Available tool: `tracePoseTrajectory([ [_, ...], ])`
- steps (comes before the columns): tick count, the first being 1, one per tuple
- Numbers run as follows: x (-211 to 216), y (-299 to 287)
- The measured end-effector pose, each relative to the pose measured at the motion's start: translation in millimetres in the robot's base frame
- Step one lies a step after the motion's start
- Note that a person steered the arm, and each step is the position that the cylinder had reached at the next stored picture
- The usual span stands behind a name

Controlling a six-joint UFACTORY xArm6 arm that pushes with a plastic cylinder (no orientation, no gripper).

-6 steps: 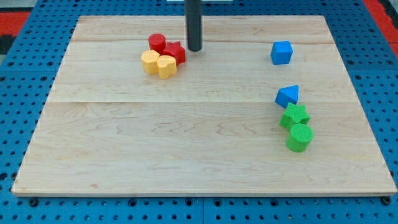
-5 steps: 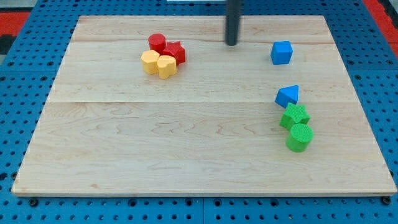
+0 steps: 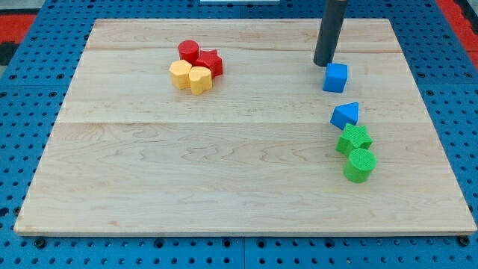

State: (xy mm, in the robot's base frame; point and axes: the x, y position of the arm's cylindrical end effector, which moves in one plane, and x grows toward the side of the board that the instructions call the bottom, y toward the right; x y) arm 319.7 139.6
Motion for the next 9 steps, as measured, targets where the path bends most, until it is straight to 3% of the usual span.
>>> tracePoseTrajectory([
  [2,55.2,-5.5],
  [3,17.4,11.8],
  [4,18.4,54.3],
  [7,71.0,15.3],
  [9,133.6,18.2],
])
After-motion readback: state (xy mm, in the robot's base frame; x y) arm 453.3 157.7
